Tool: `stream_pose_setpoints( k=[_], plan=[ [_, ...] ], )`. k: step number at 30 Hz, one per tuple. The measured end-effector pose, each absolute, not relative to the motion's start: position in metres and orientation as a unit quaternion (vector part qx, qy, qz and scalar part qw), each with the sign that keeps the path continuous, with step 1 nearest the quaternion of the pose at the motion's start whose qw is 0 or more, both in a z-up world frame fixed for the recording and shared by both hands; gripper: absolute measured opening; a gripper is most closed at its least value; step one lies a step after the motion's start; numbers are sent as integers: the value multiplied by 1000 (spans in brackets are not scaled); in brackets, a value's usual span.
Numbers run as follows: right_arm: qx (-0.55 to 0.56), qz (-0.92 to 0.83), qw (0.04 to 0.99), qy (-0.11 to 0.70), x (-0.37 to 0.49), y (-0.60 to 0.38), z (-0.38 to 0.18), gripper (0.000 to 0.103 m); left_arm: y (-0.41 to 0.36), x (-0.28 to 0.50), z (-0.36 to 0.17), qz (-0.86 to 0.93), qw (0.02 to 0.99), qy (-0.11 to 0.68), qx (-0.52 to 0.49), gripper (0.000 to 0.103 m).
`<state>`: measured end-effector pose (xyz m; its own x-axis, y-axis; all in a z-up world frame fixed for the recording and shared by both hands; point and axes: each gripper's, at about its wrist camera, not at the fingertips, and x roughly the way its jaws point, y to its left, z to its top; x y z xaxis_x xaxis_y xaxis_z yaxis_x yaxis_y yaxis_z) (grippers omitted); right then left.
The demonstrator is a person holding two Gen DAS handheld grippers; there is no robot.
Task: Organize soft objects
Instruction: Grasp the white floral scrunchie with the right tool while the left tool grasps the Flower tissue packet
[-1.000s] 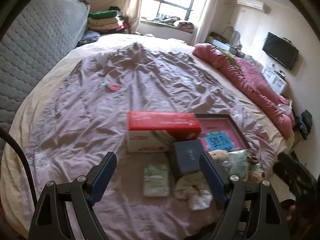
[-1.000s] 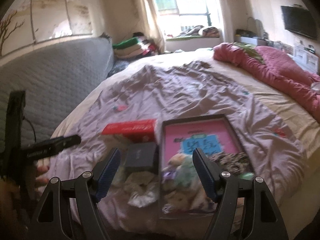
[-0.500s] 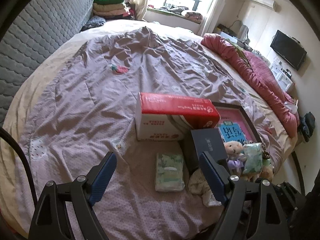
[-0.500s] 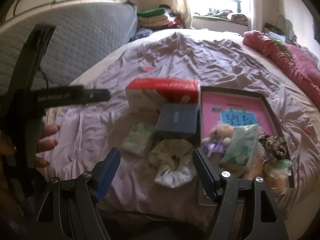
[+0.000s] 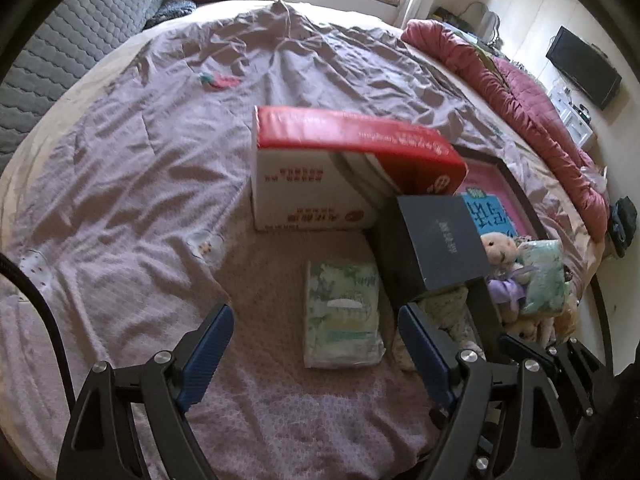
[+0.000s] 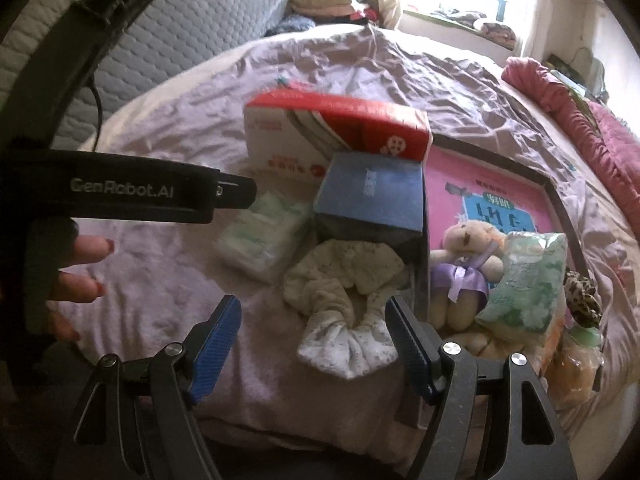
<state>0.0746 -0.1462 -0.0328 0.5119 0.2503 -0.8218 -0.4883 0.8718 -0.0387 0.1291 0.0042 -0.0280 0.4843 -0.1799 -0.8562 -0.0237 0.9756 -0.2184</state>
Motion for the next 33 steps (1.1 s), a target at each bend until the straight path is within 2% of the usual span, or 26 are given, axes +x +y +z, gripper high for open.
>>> stream_pose_setpoints(
  k=[5,10,20,24,28,33],
  plan=[
    [-157,212,853,450,81,-140,-47,75,-2,133,-41,-53,849,517,-96,84],
    [-171,209,848,457,89,-136,-60,59,-6,136,-50,-56,844,525,-91,84],
    [-191,205,840,466,101,-132,-77,47,-8,144,-63,-57,838,532,-102,84],
    [-192,220,835,467,104,-131,-81,32,-8,148,-69,-58,835,536,-112,84],
    [-183,229,835,466,106,-133,-81,21,-13,151,-74,-53,833,541,-100,84],
    [-159,240,838,465,104,-141,-75,16,-17,154,-79,-54,835,539,-96,83]
  ],
)
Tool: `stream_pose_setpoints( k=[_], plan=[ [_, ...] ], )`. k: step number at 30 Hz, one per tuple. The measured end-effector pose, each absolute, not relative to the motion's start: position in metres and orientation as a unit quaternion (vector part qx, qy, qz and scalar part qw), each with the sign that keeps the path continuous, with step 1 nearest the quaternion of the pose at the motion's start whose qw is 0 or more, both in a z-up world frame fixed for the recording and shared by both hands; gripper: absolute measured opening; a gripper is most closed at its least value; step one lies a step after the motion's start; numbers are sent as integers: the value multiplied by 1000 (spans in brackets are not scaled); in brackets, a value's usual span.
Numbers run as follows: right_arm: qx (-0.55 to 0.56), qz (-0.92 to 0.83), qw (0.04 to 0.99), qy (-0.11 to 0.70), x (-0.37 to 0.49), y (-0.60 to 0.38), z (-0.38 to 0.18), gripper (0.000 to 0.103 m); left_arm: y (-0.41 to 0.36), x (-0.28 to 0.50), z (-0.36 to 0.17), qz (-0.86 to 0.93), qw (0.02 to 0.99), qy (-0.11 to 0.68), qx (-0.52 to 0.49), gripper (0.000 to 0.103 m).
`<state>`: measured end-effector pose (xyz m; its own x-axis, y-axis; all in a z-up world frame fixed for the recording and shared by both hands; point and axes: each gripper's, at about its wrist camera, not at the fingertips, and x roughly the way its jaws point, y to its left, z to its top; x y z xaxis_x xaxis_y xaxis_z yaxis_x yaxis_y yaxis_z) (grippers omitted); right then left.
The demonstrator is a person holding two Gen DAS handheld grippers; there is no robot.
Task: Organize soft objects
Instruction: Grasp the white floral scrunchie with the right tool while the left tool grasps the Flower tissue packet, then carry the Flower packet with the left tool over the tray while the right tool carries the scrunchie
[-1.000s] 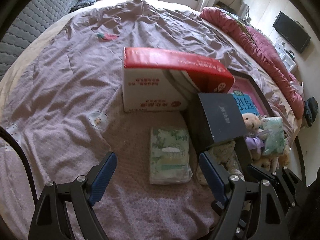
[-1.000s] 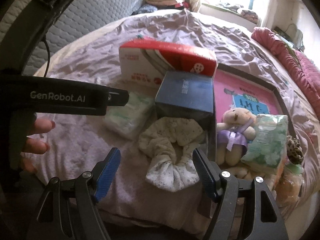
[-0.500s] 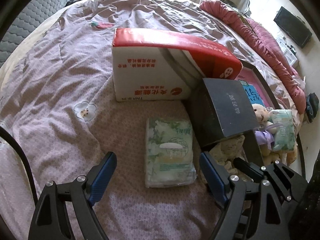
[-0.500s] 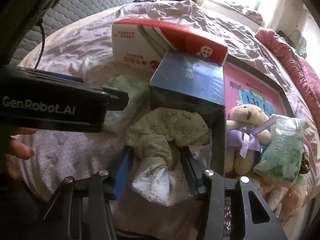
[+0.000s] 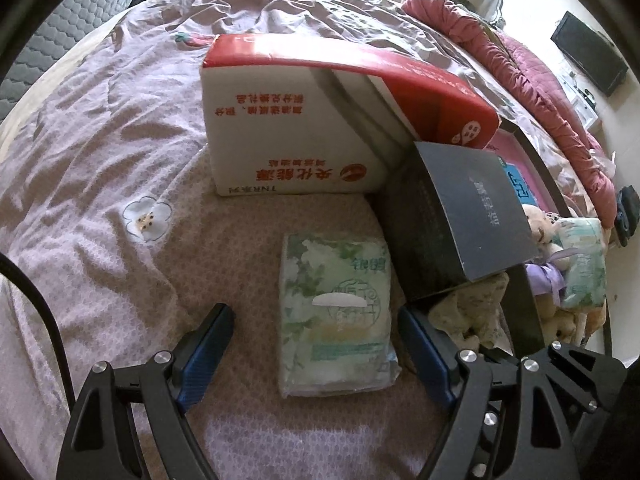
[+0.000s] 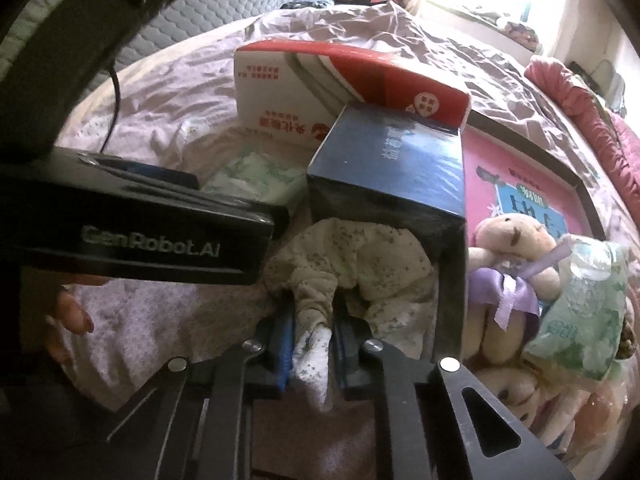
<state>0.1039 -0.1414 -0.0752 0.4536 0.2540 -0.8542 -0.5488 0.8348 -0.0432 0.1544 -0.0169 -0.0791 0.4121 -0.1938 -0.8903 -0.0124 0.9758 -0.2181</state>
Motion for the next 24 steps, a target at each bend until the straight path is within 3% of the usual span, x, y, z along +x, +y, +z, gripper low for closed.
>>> stream_pose_setpoints(
  k=[5,8,14,24],
  plan=[
    [-129,253,839,463,98,-153,-65,15,-14,157,-81,-61,836,534,-108,65],
    [-106,260,843,460,98,-161,-59,15,-12,159,-82,-67,837,530,-117,49],
    [-68,269,850,448,93,-171,-45,15,-10,155,-75,-75,842,522,-115,42],
    [-46,287,864,411,80,-176,-8,15,-2,137,-35,-72,866,481,-115,42]
  ],
)
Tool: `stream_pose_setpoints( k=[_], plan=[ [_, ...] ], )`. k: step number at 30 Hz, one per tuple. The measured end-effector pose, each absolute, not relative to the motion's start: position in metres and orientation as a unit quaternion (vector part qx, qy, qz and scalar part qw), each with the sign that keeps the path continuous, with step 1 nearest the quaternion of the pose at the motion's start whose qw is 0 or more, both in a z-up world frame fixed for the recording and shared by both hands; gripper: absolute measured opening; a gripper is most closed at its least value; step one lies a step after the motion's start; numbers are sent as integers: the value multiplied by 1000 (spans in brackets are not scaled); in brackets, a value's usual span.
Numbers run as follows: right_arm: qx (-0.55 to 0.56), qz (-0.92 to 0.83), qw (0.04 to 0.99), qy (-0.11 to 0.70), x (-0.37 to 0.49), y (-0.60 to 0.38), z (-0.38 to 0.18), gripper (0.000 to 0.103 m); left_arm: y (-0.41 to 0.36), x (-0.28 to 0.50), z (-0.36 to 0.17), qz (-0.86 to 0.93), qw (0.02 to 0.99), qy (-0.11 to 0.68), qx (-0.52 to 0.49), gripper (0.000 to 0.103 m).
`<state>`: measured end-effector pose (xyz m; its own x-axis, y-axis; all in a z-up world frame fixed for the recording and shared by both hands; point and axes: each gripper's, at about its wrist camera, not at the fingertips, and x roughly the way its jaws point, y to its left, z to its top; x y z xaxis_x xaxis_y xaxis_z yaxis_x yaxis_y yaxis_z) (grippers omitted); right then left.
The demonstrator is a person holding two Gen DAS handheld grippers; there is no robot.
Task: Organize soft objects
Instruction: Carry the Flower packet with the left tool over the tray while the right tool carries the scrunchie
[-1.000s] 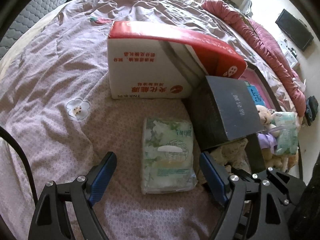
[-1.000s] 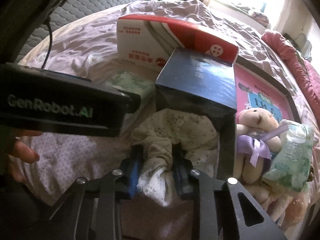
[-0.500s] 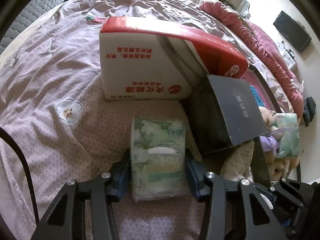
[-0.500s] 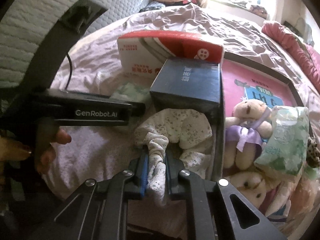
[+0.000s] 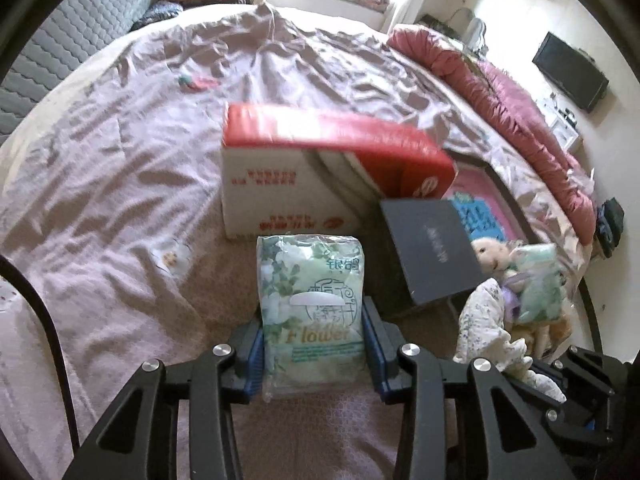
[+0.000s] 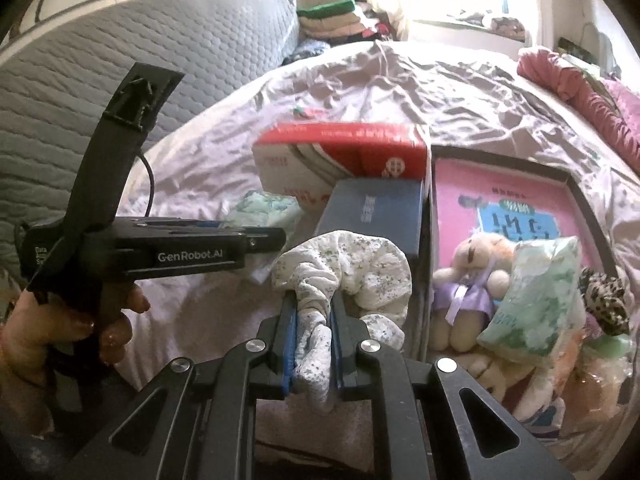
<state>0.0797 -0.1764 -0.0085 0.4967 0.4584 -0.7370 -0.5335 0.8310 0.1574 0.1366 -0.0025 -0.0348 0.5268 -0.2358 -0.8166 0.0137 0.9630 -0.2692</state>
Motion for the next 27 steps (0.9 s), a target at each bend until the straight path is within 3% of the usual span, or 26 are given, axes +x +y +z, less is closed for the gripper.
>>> stream_pose_setpoints(
  k=[27],
  plan=[
    [11,264,906,332,54,-238,71,15,-56,100,44,-94,903,412,-75,42]
  ],
)
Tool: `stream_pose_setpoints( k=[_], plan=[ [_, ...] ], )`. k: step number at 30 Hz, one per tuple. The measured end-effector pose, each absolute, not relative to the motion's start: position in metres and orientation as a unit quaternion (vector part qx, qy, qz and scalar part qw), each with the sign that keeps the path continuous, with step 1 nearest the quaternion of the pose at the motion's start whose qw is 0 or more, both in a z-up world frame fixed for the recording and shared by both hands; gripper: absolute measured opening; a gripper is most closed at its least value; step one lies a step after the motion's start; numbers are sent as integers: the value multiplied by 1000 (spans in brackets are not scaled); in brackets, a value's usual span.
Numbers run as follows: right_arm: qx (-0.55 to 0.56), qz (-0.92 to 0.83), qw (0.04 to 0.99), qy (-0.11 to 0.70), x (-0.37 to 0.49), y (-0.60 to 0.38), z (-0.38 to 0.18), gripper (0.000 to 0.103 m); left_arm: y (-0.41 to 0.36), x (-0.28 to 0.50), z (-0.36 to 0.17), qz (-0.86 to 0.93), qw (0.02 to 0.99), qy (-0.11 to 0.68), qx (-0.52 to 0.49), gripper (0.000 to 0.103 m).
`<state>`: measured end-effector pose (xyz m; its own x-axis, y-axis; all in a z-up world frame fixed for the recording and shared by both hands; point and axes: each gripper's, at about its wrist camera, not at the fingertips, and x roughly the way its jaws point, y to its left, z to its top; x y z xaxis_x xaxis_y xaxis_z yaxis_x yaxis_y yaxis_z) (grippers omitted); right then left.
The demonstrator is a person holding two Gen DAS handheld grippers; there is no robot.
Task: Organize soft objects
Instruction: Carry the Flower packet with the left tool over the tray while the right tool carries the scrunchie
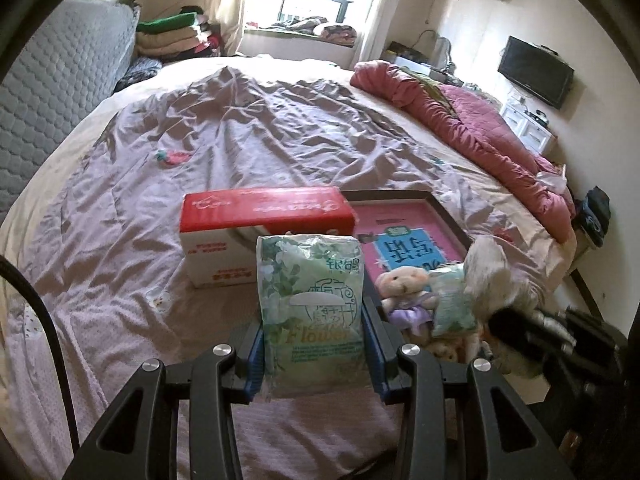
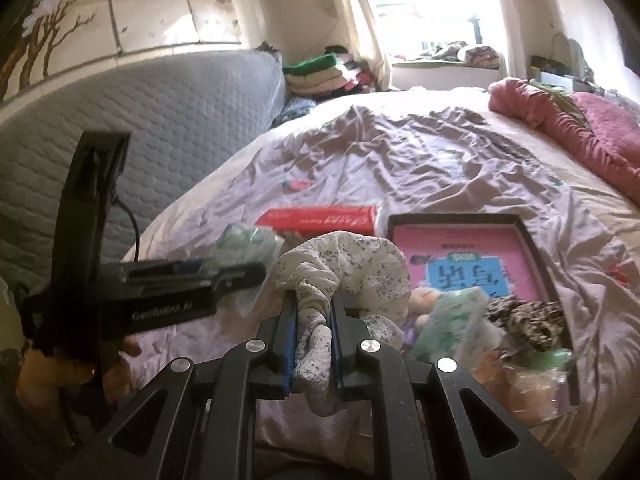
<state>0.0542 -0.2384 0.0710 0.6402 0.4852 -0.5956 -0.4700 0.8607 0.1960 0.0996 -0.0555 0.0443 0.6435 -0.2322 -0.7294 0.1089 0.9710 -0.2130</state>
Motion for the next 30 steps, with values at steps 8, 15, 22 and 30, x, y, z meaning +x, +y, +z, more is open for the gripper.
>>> stream_pose_setpoints(
  k=[8,15,22,30],
  plan=[
    [36,244,919,307,49,-272,92,15,-75,87,60,-104,910,396,-63,42],
    [54,209,936,277,47,-313,114,15,-92,81,70,-115,912,391,-56,42],
    [75,173,949,253,43,-356,126,15,-126,82,72,-140,907,395,-43,42],
    [99,160,950,251,46,-385,121,15,-179,87,67,-178,896,406,-30,42]
  ],
)
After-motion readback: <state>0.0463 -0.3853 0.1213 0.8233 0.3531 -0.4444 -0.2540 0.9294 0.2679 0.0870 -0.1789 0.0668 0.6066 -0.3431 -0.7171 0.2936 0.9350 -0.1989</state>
